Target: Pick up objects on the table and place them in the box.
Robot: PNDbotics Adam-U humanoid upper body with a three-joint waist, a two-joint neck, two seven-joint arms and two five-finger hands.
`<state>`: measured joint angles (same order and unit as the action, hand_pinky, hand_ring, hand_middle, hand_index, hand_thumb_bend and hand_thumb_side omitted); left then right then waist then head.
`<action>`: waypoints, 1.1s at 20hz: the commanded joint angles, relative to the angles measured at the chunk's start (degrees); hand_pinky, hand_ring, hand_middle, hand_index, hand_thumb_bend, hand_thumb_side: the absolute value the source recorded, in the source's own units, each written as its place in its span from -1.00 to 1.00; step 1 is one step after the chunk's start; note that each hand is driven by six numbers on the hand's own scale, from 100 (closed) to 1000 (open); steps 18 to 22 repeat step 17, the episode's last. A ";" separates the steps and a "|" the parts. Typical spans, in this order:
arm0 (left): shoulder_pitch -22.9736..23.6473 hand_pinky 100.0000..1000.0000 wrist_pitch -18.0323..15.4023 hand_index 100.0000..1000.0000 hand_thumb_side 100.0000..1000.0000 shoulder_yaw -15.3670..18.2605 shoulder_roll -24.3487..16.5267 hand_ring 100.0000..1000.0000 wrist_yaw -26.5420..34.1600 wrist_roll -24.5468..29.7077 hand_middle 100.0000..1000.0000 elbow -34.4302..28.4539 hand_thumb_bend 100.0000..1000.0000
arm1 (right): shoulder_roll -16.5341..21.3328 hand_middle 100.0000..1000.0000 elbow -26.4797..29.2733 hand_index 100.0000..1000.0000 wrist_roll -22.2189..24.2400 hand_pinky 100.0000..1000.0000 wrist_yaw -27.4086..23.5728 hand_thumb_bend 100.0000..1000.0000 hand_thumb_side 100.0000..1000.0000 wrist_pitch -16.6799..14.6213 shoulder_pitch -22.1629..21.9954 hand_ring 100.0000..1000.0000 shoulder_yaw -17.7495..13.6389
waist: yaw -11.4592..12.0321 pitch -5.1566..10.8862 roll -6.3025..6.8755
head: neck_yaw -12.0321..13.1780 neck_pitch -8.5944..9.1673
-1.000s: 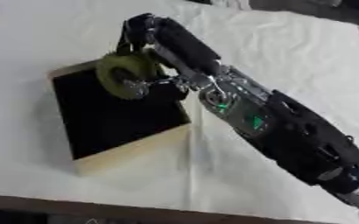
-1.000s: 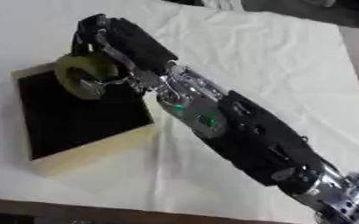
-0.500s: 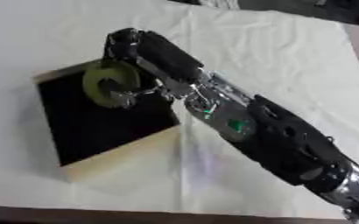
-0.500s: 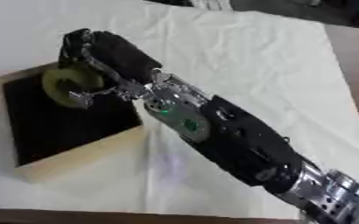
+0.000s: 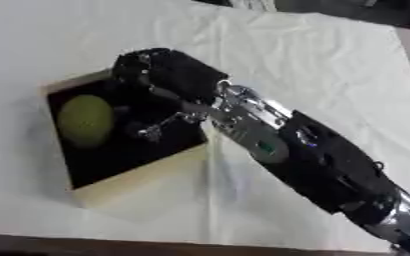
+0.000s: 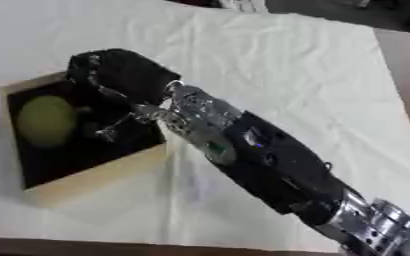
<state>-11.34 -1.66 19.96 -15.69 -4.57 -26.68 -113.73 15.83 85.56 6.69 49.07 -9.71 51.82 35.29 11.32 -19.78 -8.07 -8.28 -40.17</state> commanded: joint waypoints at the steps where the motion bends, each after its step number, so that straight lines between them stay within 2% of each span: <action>1: -0.34 -0.17 -0.03 0.26 0.08 0.14 -0.85 -0.10 -0.15 -0.06 0.05 -0.86 -0.70 | 0.48 0.42 2.26 0.53 2.19 0.41 1.64 -0.28 -0.62 -0.27 0.55 0.47 -1.30 | -0.06 0.96 0.85 | 0.34 0.67; 2: -0.34 -0.17 -0.03 0.26 0.08 0.14 -0.85 -0.10 -0.16 -0.07 0.05 -0.86 -0.70 | 0.50 0.42 2.46 0.53 2.49 0.41 1.70 -0.28 -0.62 -0.25 0.54 0.47 -1.39 | -0.07 0.96 0.85 | 0.35 0.68; 3: -0.33 -0.17 -0.05 0.26 0.08 0.15 -0.86 -0.10 -0.17 -0.08 0.05 -0.86 -0.70 | 0.54 0.48 2.80 0.59 2.70 0.44 1.80 -0.21 -0.40 -0.34 0.62 0.52 -1.62 | -0.11 0.98 0.88 | 0.24 0.64; 4: -0.30 -0.17 -0.06 0.26 0.08 0.21 -0.89 -0.10 -0.20 -0.13 0.05 -0.86 -0.70 | 0.81 0.48 3.68 0.59 2.87 0.44 1.98 -0.21 -0.41 -0.73 0.69 0.52 -2.31 | -0.29 1.02 0.99 | -0.03 0.57; 8: -0.13 -0.17 -0.01 0.26 0.08 0.43 -0.89 -0.10 -0.25 -0.39 0.05 -0.86 -0.70 | 1.94 0.48 8.52 0.59 1.74 0.44 1.42 -0.30 -0.55 -0.66 0.56 0.52 -6.03 | -0.73 1.04 1.29 | -0.56 0.30; 11: -0.02 -0.17 0.01 0.26 0.08 0.50 -0.91 -0.10 -0.29 -0.50 0.05 -0.86 -0.70 | 3.23 0.47 12.64 0.57 -0.45 0.44 0.40 -0.32 -0.70 0.95 0.27 0.51 -9.54 | -1.11 1.02 1.47 | -0.22 0.34; 13: -0.04 -0.17 0.00 0.26 0.08 0.52 -0.93 -0.10 -0.31 -0.54 0.05 -0.86 -0.70 | 4.16 0.48 15.35 0.58 -2.01 0.44 0.25 -0.31 -0.72 2.04 -0.14 0.50 -11.66 | -1.30 0.99 1.51 | -0.01 0.36; 15: -0.07 -0.17 0.00 0.26 0.08 0.51 -0.94 -0.10 -0.32 -0.56 0.05 -0.86 -0.70 | 4.86 0.48 18.05 0.58 -2.31 0.44 0.22 -0.31 -0.72 3.19 -0.72 0.50 -12.27 | -1.32 0.97 1.51 | 0.03 0.38; 17: 0.04 -0.17 -0.03 0.26 0.07 0.72 -1.00 -0.10 -0.41 -0.74 0.05 -0.86 -0.69 | 5.05 0.42 20.71 0.51 -2.33 0.42 0.36 -0.33 -0.98 4.59 -1.30 0.44 -13.23 | -1.83 0.89 1.74 | 0.33 0.73; 22: 0.04 -0.17 -0.03 0.26 0.07 0.72 -1.00 -0.10 -0.41 -0.74 0.05 -0.86 -0.69 | 5.05 0.42 20.71 0.51 -2.33 0.42 0.36 -0.33 -0.98 4.59 -1.30 0.44 -13.23 | -1.83 0.89 1.74 | 0.33 0.73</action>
